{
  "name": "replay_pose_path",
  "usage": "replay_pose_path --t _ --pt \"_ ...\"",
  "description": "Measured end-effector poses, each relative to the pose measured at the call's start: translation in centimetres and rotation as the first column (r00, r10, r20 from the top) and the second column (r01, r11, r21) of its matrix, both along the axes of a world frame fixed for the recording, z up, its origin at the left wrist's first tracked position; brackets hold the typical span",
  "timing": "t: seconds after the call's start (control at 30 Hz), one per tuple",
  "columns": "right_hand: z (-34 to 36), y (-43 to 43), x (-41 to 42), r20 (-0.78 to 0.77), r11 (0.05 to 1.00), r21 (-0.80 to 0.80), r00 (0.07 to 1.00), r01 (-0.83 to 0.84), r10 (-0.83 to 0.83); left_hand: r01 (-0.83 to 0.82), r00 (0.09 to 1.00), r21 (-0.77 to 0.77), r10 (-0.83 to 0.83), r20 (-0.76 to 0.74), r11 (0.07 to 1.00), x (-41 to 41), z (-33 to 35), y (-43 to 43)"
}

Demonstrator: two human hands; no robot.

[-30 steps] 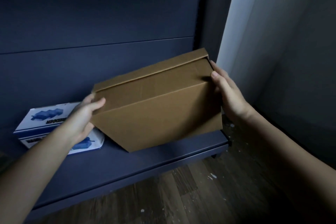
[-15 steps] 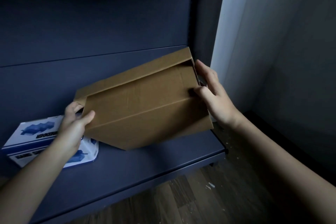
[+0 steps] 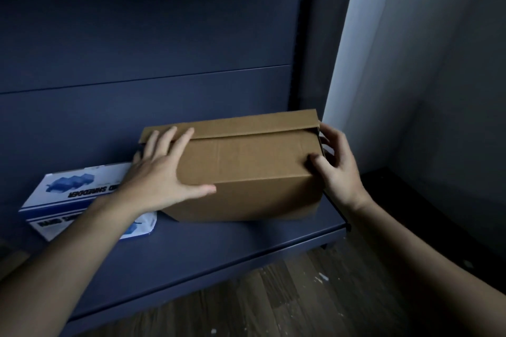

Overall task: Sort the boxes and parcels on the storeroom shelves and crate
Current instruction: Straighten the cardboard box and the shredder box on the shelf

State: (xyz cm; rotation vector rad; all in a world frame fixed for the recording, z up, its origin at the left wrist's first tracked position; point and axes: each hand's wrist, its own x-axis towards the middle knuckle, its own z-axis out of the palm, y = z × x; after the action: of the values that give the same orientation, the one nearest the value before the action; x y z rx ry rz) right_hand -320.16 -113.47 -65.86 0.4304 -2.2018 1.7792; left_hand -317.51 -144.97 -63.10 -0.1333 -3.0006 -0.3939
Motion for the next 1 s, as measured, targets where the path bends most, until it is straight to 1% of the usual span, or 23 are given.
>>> replay_pose_path --t 0.07,0.1,0.13,0.17,0.23,0.3,0.37,0.43,0.5,0.57,0.63,0.7,0.73,0.8,0.9,0.93,1.0 --pt "-1.0 0.6 -0.1 0.024 1.0 0.001 1.0 0.011 -0.011 0.044 0.996 -0.169 -0.03 0.083 0.985 -0.5 -0.1 0.1" --pt "-1.4 0.8 -0.3 0.042 1.0 -0.018 0.999 0.017 -0.017 0.044 0.997 -0.232 -0.027 0.076 0.972 -0.6 -0.3 0.3" --pt "-1.6 0.8 -0.4 0.076 0.997 -0.076 0.997 0.027 -0.021 0.023 0.999 -0.273 -0.015 0.035 0.962 -0.8 -0.5 0.5" --pt "-1.6 0.8 -0.5 0.135 0.985 -0.169 0.991 0.046 -0.023 -0.007 1.0 -0.306 -0.001 -0.025 0.952 -0.9 -0.8 0.7" --pt "-1.4 0.5 -0.8 0.267 0.941 -0.324 0.964 0.096 -0.006 -0.055 0.994 -0.363 0.016 -0.11 0.93 -0.7 -1.4 1.1" --pt "-1.4 0.6 -1.3 0.349 0.912 -0.387 0.937 0.136 0.008 -0.071 0.99 -0.397 0.016 -0.138 0.915 -0.3 -2.1 1.1" --pt "-1.8 0.9 -1.7 0.439 0.905 -0.38 0.898 0.191 -0.005 -0.065 0.983 -0.418 -0.014 -0.185 0.906 0.4 -2.7 0.7" --pt "-2.2 1.2 -2.0 0.522 0.928 -0.301 0.852 0.219 -0.032 -0.047 0.968 -0.422 -0.063 -0.243 0.905 1.1 -3.5 0.2" --pt "-3.0 1.5 -2.5 0.584 0.948 -0.235 0.811 0.215 -0.039 -0.04 0.959 -0.426 -0.084 -0.27 0.904 2.0 -4.1 -0.1" --pt "-3.5 1.4 -2.6 0.632 0.967 -0.205 0.775 0.152 0.012 -0.043 0.95 -0.427 -0.096 -0.298 0.903 3.0 -4.5 -0.1" --pt "-4.0 1.6 -2.8 0.67 0.971 -0.233 0.731 0.047 0.126 -0.034 0.938 -0.423 -0.117 -0.327 0.906 4.0 -5.0 -0.2" --pt "-4.0 1.6 -2.9 0.657 0.958 -0.285 0.72 -0.04 0.226 -0.009 0.933 -0.42 -0.144 -0.331 0.908 4.8 -5.5 -0.4" --pt "-3.7 1.5 -2.8 0.649 0.955 -0.291 0.72 -0.062 0.245 0.002 0.929 -0.419 -0.157 -0.336 0.908 5.2 -5.8 -0.7" --pt "-3.0 1.3 -2.8 0.649 0.964 -0.264 0.736 -0.021 0.194 0.024 0.92 -0.425 -0.187 -0.345 0.905 5.8 -6.4 -1.2" --pt "-3.6 1.2 -3.0 0.714 0.967 -0.245 0.687 0.064 0.135 0.061 0.914 -0.435 -0.226 -0.337 0.898 6.2 -7.7 -2.4" --pt "-3.7 1.1 -3.0 0.728 0.96 -0.266 0.672 0.091 0.138 0.071 0.92 -0.435 -0.227 -0.32 0.898 6.3 -8.1 -2.8" --pt "-3.7 0.8 -2.4 0.743 0.96 -0.241 0.663 0.142 0.089 0.07 0.935 -0.428 -0.209 -0.287 0.901 6.1 -8.9 -3.5"
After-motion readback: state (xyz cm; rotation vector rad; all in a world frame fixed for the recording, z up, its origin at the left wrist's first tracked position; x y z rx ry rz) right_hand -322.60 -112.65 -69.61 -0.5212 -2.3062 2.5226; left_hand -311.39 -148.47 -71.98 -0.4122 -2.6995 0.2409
